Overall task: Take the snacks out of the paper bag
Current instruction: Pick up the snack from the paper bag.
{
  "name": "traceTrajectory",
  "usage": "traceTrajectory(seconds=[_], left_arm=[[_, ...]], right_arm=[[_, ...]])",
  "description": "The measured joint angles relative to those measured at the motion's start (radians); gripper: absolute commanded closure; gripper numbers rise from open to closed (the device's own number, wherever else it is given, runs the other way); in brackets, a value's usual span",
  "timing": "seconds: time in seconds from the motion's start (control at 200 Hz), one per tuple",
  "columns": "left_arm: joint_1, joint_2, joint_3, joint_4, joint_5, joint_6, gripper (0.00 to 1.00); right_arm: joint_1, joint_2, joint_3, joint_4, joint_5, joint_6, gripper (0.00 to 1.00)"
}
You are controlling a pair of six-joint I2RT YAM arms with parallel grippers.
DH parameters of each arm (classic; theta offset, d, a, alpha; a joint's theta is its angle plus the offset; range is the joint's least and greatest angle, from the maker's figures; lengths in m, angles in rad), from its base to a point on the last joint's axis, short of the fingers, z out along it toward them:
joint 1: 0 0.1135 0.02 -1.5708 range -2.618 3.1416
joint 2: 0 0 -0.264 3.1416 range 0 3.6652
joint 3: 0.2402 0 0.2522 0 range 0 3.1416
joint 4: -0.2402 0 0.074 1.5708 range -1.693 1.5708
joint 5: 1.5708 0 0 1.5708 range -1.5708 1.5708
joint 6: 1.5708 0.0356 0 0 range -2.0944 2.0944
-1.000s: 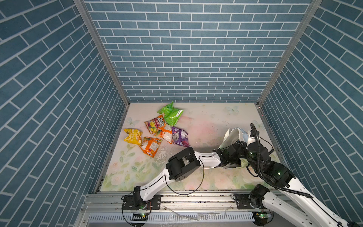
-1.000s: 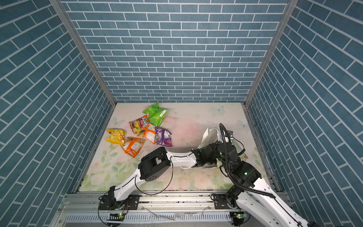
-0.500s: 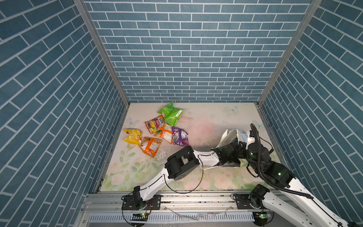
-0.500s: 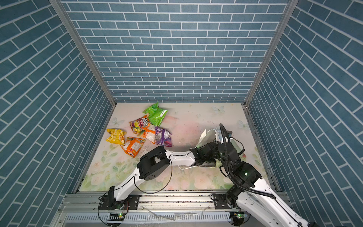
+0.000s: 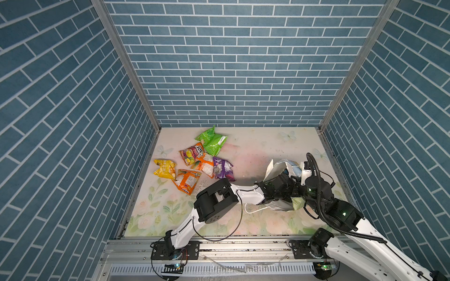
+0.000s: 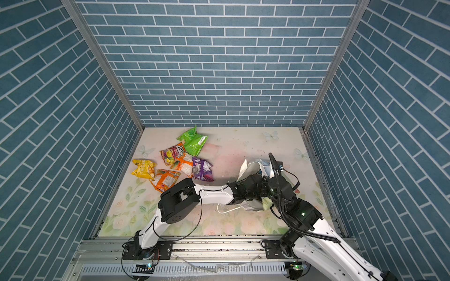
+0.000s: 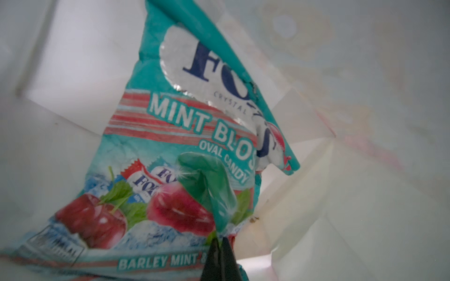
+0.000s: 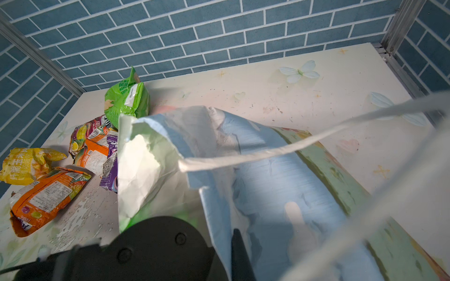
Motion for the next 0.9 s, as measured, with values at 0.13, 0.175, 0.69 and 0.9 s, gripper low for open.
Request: traceTrajectory(seconds=[0.13, 0.175, 0.69, 0.9], left_arm=[[0.002, -0.041, -0.033, 0.0, -0.001, 0.009, 1.0], [0.003, -0.054, -0.046, 0.0, -0.001, 0.011, 1.0], [0.02, -0.163, -0.15, 0.004, -0.001, 0.036, 1.0], [0.042, -0.2, -0.169, 0.009, -0.002, 0.036, 1.0]], right_arm=[[0.001, 0.0, 0.0, 0.0, -0.005, 0.0, 1.0], [0.001, 0.001, 0.0, -0.001, -0.006, 0.0, 1.0], [0.002, 0.007, 0.0, -0.006, -0.01, 0.0, 1.0], [0.003, 0.002, 0.0, -0.007, -0.019, -0.001, 1.0]])
